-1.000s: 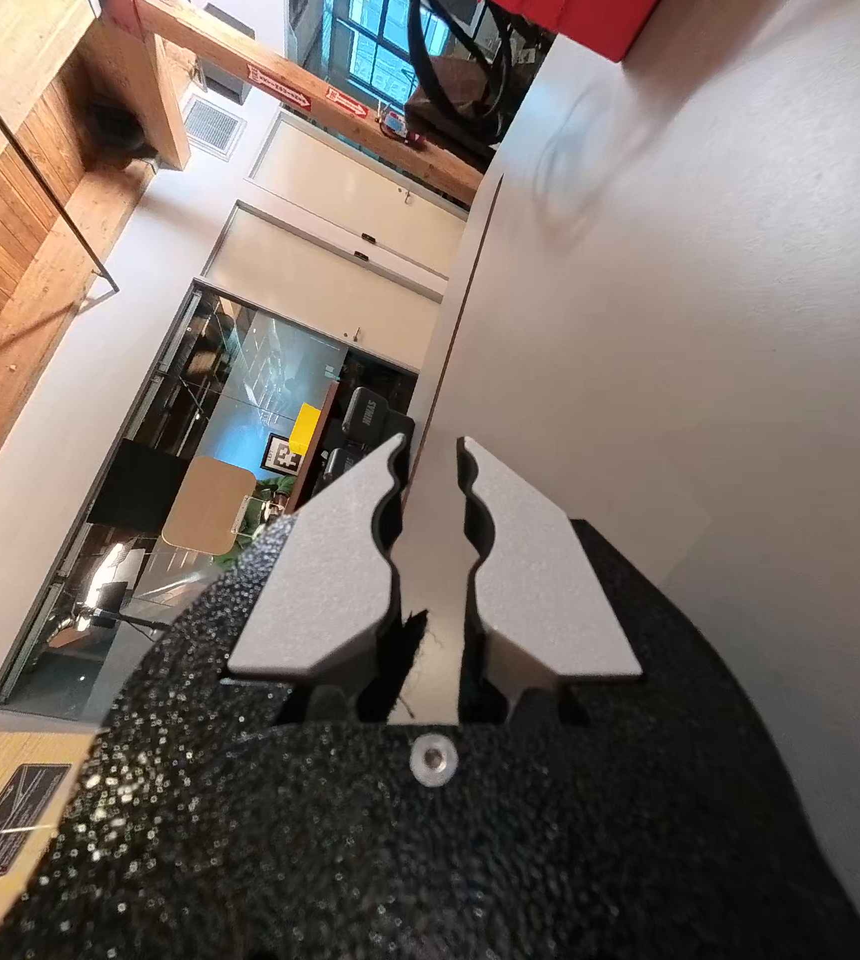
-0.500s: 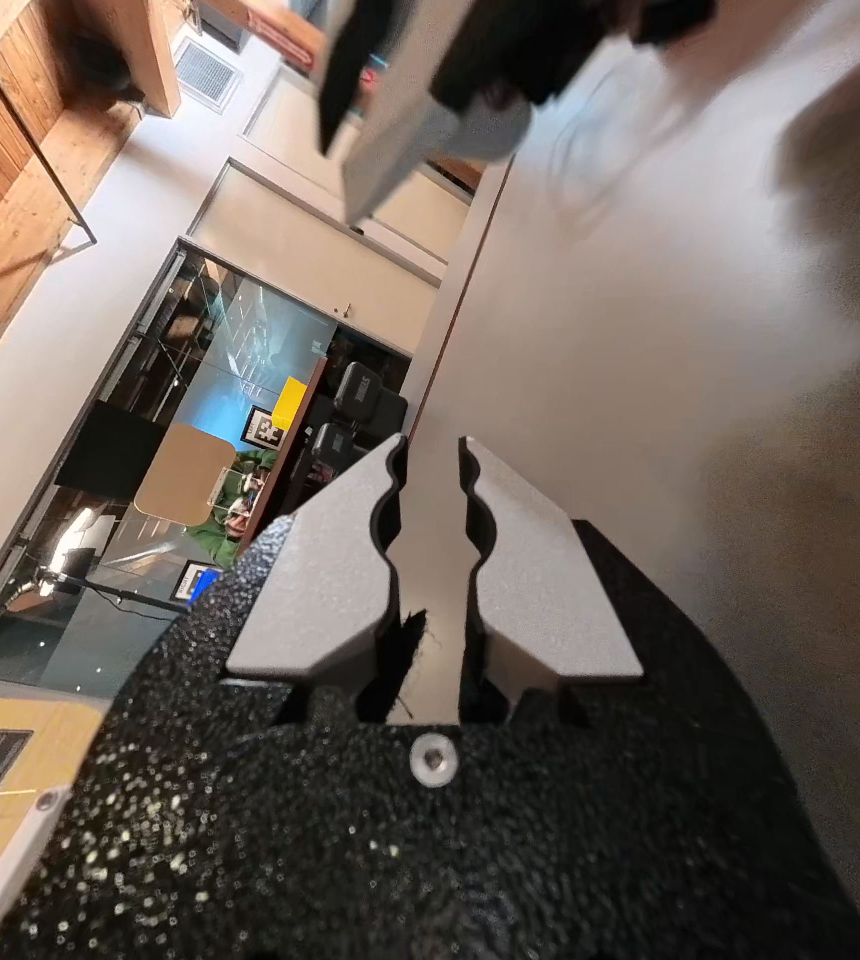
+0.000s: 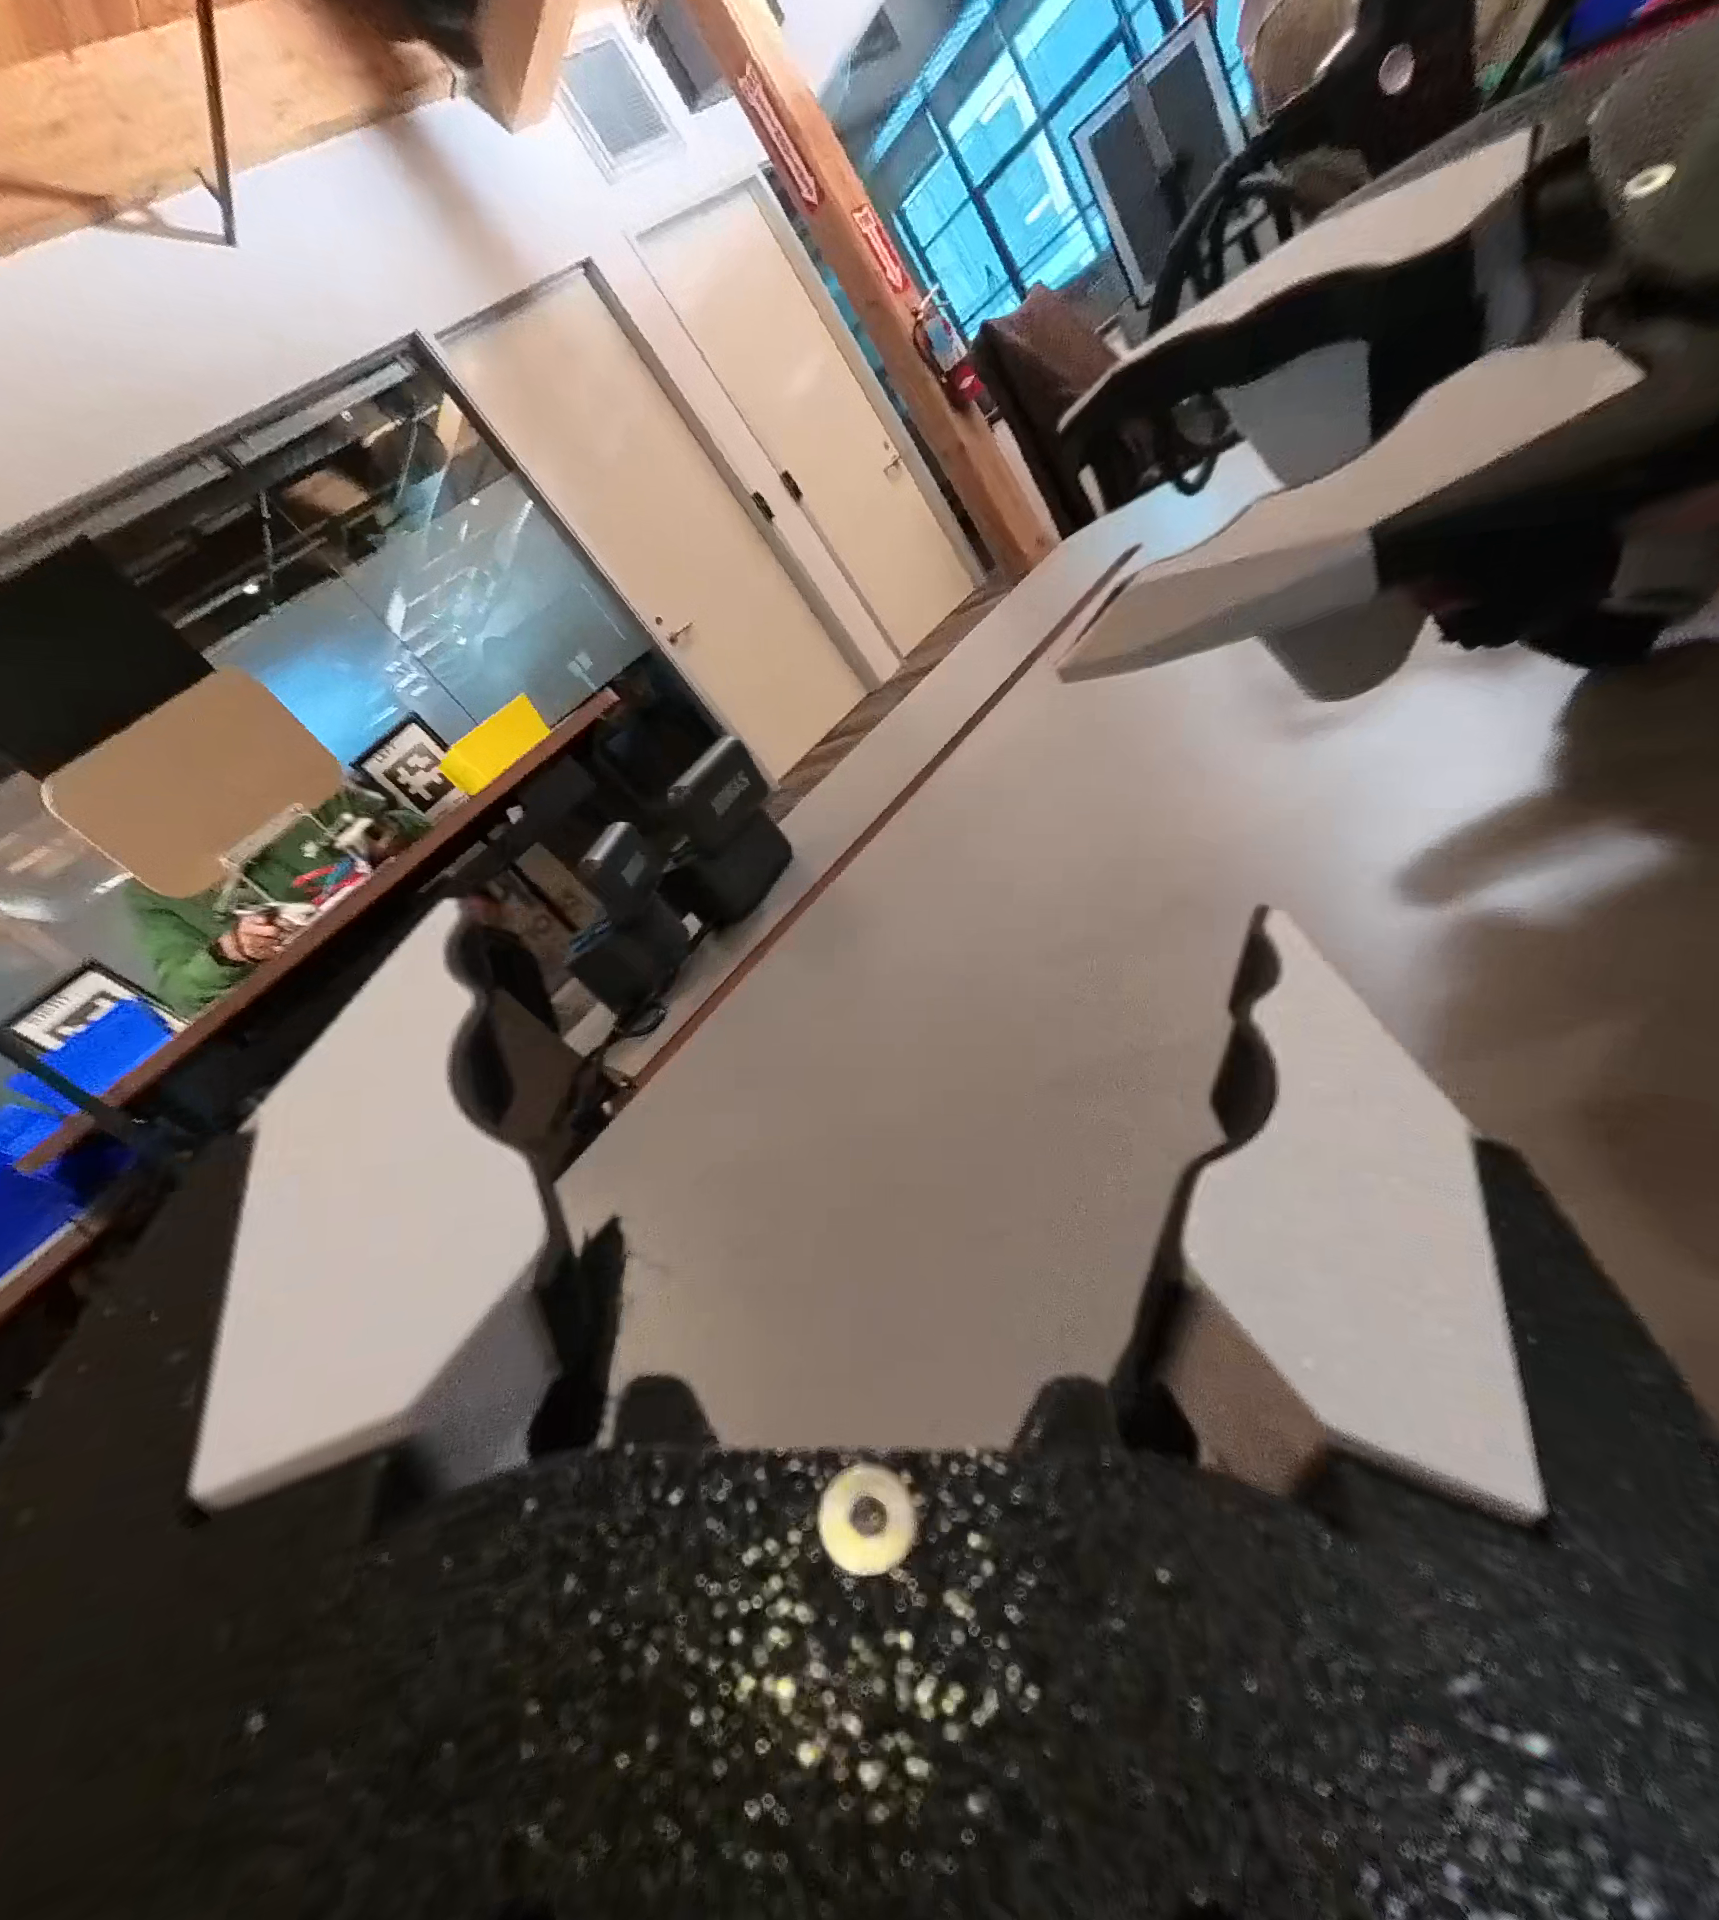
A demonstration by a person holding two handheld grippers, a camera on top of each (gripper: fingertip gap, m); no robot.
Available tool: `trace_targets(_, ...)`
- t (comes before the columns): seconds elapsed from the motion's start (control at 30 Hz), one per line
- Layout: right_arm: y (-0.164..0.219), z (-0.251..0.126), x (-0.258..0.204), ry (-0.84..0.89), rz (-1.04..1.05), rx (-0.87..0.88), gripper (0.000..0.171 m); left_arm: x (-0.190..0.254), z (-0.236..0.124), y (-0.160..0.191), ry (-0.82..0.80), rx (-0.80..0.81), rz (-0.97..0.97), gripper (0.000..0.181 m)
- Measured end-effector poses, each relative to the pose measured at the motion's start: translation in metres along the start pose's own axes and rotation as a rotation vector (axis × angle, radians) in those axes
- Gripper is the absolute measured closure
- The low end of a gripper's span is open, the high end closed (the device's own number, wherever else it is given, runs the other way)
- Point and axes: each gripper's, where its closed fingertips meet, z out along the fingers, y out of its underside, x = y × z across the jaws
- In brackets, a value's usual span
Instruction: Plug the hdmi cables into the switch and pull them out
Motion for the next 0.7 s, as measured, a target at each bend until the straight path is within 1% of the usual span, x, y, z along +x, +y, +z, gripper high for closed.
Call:
trace_targets(0.07,0.0,0.0,0.0,-0.013,0.006,0.007,0.088,0.005,0.001,-0.001,0.032,0.008,-0.008,0.046)
trace_targets(0.1,-0.001,0.0,-0.002,-0.023,0.005,0.01,0.093,0.006,0.0,-0.002,0.033,0.014,0.003,0.051)
trace_targets(0.13,-0.001,0.0,-0.003,-0.033,0.0,0.014,0.103,0.006,-0.001,-0.003,0.031,0.022,0.021,0.063)
trace_targets(0.2,-0.002,-0.001,-0.009,-0.061,-0.029,0.021,0.124,0.012,-0.005,-0.007,0.058,0.048,0.05,0.097)
trace_targets(0.23,-0.002,-0.002,-0.014,-0.088,-0.053,0.024,0.135,0.014,-0.006,-0.008,0.071,0.056,0.059,0.11)
trace_targets(0.27,-0.003,-0.003,-0.022,-0.12,-0.082,0.03,0.143,0.017,-0.007,-0.007,0.089,0.054,0.062,0.123)
trace_targets(0.3,-0.004,-0.003,-0.03,-0.151,-0.11,0.037,0.145,0.02,-0.006,-0.005,0.105,0.046,0.064,0.132)
trace_targets(0.4,-0.007,-0.006,-0.05,-0.229,-0.195,0.057,0.146,0.018,-0.006,-0.001,0.101,0.019,0.067,0.146)
trace_targets(0.47,-0.007,-0.008,-0.058,-0.254,-0.248,0.065,0.152,0.019,-0.006,0.002,0.118,0.009,0.056,0.163)
trace_targets(0.5,-0.008,-0.008,-0.061,-0.263,-0.263,0.07,0.155,0.02,-0.006,0.002,0.128,0.008,0.048,0.168)
trace_targets(0.63,-0.005,-0.007,-0.055,-0.245,-0.256,0.05,0.17,0.02,-0.007,0.003,0.14,0.008,0.021,0.175)
trace_targets(0.7,-0.001,-0.005,-0.049,-0.24,-0.206,0.027,0.171,0.018,-0.007,0.003,0.141,0.01,0.001,0.177)
